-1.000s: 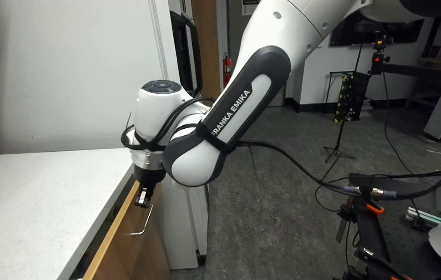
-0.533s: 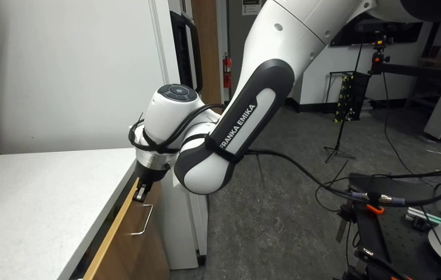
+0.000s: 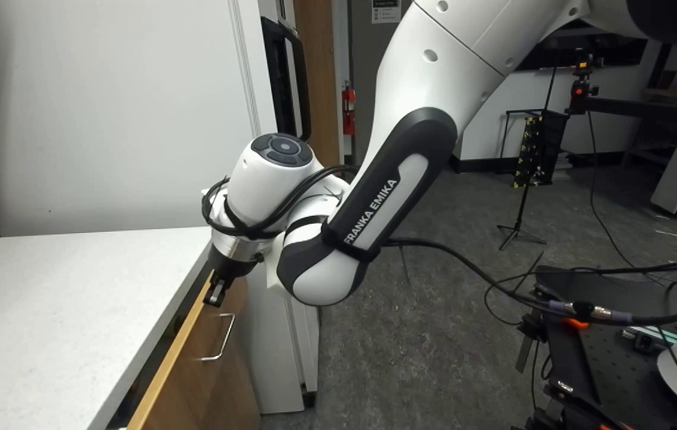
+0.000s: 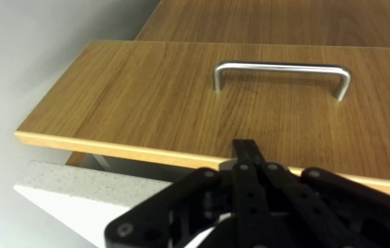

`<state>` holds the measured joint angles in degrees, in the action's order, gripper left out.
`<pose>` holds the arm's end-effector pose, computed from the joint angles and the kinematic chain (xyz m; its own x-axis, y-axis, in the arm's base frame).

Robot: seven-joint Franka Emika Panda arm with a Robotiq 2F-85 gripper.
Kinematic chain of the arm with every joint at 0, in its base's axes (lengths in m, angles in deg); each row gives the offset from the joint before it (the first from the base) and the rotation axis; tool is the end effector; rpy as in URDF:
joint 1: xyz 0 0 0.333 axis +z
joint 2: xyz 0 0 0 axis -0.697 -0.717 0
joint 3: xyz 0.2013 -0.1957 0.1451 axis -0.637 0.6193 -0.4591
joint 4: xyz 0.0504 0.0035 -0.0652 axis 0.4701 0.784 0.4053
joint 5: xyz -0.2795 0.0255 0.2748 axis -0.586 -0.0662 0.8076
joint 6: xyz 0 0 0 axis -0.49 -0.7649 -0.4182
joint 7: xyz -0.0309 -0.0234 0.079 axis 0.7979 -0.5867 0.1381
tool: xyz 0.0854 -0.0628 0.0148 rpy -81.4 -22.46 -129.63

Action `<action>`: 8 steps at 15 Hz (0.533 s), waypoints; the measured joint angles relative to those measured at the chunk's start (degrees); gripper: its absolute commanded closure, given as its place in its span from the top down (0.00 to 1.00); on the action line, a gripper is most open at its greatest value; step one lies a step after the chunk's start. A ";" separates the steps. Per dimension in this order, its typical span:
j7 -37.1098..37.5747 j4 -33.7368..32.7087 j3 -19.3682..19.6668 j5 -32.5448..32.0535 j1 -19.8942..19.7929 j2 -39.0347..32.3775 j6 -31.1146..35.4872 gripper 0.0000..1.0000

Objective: Close the drawer on the right

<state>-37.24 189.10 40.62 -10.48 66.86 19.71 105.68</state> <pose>0.6825 0.1520 0.2099 0.7591 0.3864 0.5239 0.3079 -0.9222 0.2340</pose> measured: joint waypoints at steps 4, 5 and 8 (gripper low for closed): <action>0.81 0.69 1.27 0.20 1.51 0.02 0.01 0.00; 0.81 1.05 0.76 0.35 1.40 0.06 -0.21 0.00; 0.80 1.92 -2.63 1.09 -0.07 0.25 -0.74 0.00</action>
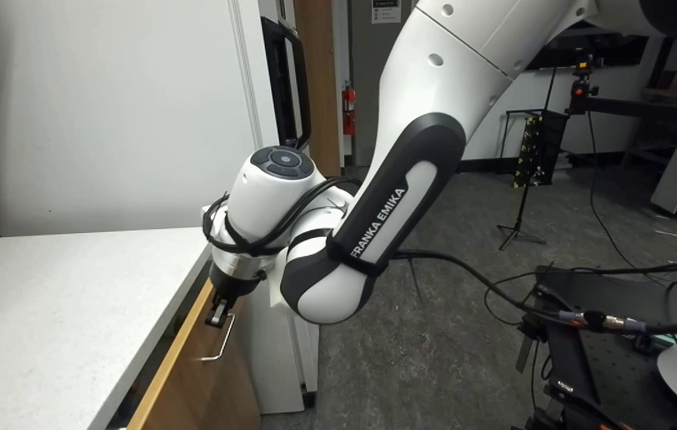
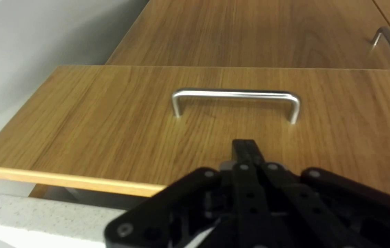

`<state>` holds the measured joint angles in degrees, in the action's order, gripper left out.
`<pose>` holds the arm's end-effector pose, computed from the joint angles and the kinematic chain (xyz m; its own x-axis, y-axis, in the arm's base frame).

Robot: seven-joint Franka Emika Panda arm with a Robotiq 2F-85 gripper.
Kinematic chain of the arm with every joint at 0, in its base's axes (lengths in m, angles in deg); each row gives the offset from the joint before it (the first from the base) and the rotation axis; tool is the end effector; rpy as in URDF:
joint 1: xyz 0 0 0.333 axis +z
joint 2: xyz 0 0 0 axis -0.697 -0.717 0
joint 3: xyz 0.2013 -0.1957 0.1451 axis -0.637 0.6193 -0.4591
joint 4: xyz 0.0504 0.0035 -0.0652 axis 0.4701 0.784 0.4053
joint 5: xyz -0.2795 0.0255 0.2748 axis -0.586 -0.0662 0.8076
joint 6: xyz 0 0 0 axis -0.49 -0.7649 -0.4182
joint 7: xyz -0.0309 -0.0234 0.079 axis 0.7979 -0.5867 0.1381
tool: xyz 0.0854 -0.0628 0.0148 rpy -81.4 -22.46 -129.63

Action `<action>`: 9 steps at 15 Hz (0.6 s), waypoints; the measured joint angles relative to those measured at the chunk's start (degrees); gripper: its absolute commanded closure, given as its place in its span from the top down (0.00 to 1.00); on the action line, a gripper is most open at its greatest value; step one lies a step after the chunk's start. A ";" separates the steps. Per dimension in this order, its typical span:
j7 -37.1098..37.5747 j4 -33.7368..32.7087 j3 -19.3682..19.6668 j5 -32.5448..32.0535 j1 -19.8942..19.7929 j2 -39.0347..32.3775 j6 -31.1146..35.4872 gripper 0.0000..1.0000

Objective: Close the drawer on the right

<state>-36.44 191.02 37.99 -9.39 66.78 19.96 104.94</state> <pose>0.6669 0.1713 0.1943 0.7868 0.3655 0.4975 0.3162 -0.9307 0.1838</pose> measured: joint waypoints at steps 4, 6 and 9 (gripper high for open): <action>0.00 0.19 -0.24 0.32 -0.03 -0.01 0.22 0.00; 0.00 -0.36 0.00 0.33 0.04 -0.31 0.31 0.00; 0.01 -3.81 -0.07 0.43 0.35 -2.44 -0.80 0.00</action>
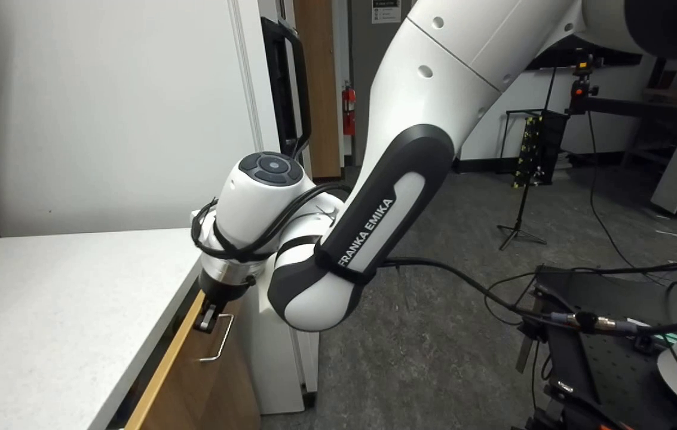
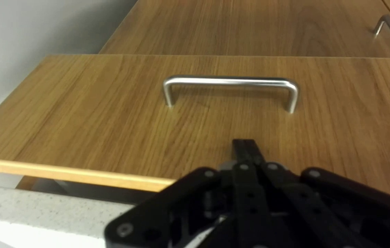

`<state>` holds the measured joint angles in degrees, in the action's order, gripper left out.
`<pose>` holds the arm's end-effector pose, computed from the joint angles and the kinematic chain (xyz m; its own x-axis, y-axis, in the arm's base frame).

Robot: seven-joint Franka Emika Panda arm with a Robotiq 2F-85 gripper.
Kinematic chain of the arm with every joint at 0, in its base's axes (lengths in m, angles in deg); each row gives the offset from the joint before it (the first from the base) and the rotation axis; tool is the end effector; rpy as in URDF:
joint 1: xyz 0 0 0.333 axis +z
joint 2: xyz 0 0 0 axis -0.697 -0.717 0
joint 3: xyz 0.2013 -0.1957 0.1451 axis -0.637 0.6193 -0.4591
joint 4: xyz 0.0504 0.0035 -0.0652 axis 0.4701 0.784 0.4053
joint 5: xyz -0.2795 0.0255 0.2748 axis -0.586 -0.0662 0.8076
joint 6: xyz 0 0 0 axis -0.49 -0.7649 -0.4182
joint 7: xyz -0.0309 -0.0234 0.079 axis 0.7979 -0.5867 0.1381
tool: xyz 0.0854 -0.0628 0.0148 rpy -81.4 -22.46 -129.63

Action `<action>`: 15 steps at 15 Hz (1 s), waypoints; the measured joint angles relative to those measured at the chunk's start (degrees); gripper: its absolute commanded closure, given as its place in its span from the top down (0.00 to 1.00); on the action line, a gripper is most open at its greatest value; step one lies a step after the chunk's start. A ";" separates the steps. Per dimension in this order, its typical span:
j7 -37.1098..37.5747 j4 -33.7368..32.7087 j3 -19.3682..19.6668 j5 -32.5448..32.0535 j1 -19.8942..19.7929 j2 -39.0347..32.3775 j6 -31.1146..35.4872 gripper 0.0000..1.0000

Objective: Close the drawer on the right

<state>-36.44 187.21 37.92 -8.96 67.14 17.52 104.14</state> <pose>0.6790 0.1816 0.1908 0.7787 0.3704 0.5064 0.3200 -0.9287 0.1872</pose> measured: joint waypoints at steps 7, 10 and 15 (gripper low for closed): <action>1.08 -10.13 -0.78 0.05 -0.11 -5.31 -8.34 0.00; 2.35 -13.95 -0.89 0.05 -0.11 -7.12 -9.75 0.00; 0.06 -16.71 -4.29 0.00 -1.85 -7.28 -13.47 0.00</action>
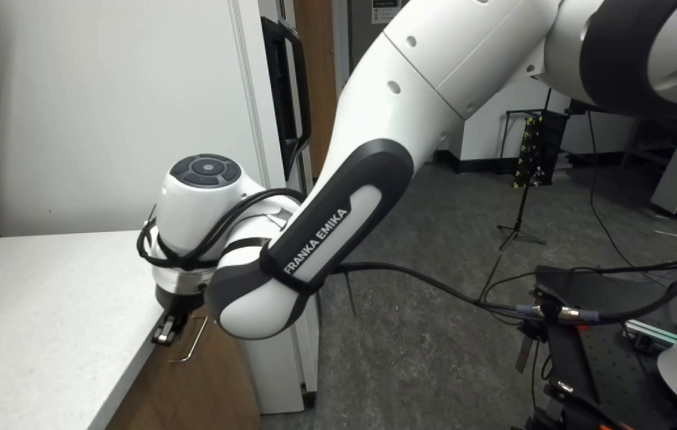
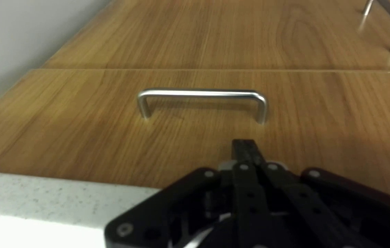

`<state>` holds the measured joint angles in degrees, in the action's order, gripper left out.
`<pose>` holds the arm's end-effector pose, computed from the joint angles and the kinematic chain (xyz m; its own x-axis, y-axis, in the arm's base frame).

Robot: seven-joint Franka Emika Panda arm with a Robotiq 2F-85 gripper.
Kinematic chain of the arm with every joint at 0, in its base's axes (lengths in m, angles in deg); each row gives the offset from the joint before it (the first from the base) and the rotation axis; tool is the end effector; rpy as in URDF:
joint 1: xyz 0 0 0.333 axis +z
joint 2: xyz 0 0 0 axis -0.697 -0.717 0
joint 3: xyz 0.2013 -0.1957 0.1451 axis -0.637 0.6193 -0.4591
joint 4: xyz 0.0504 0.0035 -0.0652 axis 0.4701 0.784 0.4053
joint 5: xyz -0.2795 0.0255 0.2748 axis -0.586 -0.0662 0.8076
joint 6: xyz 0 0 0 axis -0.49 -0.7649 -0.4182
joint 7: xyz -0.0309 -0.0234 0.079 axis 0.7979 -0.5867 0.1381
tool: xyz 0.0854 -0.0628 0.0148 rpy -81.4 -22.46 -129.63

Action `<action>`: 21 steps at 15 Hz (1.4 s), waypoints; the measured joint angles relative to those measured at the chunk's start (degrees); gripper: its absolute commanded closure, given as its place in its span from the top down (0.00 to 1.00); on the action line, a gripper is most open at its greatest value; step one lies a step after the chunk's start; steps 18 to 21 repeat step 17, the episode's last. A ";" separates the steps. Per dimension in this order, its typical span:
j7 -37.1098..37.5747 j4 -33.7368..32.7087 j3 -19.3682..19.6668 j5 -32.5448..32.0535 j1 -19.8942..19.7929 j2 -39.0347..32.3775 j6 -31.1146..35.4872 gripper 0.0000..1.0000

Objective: Close the drawer on the right

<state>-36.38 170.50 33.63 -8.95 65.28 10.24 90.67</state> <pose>0.7244 0.2199 0.1925 0.8135 0.3703 0.4484 0.3274 -0.9289 0.1731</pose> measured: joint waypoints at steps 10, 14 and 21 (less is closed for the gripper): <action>-15.84 -3.88 -9.69 -0.01 -5.85 11.13 -30.56 0.00; -20.83 -5.69 -12.17 1.03 -8.06 14.31 -37.40 0.26; -21.61 -5.83 -12.71 1.39 -8.62 15.70 -38.89 0.18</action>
